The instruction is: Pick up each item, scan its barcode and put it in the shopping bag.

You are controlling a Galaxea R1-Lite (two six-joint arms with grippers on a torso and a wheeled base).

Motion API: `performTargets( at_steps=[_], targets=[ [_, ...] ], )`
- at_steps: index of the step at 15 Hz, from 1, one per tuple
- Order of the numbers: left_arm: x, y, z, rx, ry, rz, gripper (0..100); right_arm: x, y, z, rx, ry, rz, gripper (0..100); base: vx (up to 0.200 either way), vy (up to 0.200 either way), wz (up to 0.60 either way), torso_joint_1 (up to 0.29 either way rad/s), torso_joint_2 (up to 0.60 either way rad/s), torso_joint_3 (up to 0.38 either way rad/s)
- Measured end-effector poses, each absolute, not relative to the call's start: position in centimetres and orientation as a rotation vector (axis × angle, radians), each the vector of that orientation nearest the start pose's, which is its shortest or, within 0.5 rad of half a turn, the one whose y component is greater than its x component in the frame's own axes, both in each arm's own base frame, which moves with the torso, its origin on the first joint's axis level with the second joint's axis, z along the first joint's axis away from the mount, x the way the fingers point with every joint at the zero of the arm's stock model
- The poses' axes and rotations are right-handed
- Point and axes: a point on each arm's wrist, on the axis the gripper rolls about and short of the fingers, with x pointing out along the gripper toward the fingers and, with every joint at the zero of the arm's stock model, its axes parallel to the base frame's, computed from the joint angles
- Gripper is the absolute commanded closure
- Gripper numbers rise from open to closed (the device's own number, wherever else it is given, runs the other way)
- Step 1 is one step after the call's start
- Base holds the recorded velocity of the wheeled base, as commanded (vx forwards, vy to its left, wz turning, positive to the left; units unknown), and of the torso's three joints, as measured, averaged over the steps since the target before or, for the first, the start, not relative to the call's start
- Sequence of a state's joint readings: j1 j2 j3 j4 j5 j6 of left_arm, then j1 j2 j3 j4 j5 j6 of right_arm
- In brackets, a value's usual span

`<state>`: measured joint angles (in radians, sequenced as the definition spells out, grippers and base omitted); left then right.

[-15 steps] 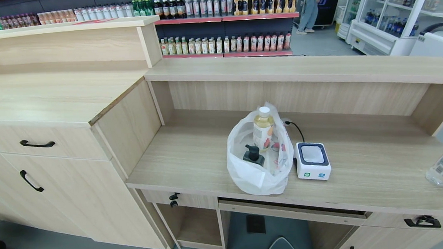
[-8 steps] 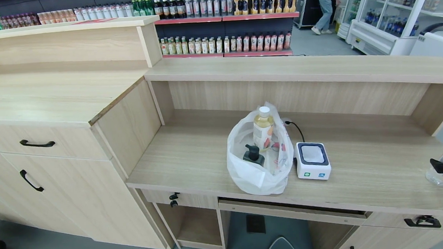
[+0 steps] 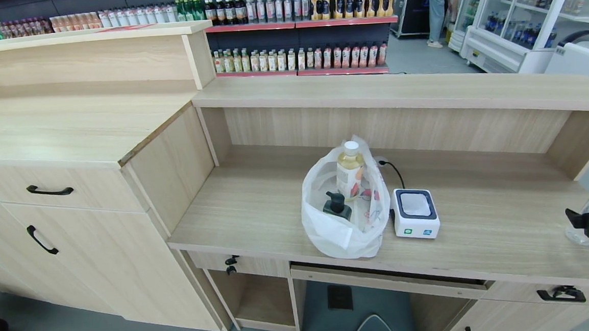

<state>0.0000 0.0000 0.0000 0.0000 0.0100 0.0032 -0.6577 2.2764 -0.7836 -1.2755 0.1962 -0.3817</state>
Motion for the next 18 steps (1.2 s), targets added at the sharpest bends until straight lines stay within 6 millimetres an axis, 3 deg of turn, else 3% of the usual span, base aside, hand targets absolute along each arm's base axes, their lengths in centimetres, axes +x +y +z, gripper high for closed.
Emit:
performTargets(
  at_steps=[9, 18],
  targets=[
    [-2.3, 0.0, 7.5, 0.003, 0.0, 0.01, 100, 31.7, -24.2, 3.4, -0.332, 0.249, -0.43, 0, 0.0, 0.0, 0.0, 0.0, 0.0, 0.0],
    [-2.3, 0.0, 7.5, 0.003, 0.0, 0.01, 100, 34.2, -24.7, 2.2, -0.329, 0.223, -0.374, 0, 0.0, 0.0, 0.0, 0.0, 0.0, 0.0]
  ],
)
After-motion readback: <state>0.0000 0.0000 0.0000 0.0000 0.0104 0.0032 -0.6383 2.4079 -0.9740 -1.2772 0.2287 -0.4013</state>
